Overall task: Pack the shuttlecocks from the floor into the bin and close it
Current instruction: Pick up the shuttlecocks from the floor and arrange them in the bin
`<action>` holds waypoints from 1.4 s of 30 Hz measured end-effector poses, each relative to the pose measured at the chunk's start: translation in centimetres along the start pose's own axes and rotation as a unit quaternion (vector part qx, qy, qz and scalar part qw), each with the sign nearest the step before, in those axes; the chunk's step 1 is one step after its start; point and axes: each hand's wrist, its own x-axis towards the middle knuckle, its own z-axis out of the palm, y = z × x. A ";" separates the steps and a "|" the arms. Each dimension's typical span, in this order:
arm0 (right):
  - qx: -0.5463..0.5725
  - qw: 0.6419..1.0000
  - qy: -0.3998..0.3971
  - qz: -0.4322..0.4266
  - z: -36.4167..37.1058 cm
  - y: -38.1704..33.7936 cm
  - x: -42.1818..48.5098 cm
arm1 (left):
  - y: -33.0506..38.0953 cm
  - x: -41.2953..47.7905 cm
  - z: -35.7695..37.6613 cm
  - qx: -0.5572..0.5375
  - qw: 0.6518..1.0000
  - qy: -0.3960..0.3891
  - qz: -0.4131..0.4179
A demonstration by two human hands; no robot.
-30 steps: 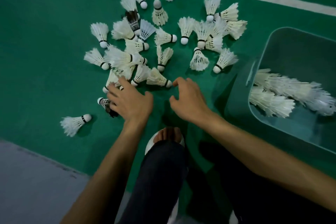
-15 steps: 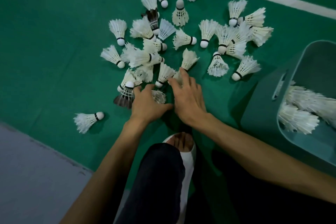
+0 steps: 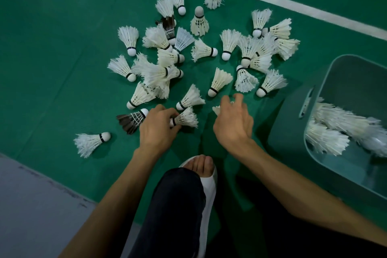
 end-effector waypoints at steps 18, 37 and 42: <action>0.038 0.979 0.182 -0.082 -4.1 -0.1 0.0 | 3.4 4.2 2.8 -0.076 0.993 0.085 -0.009; 0.349 0.898 0.265 -0.032 -18.7 9.9 -1.7 | 17.7 -0.9 -7.0 -0.200 0.956 0.168 0.133; 0.459 0.850 0.252 0.047 -20.3 17.9 -4.1 | 24.2 -2.3 -6.8 -0.242 0.936 0.145 0.209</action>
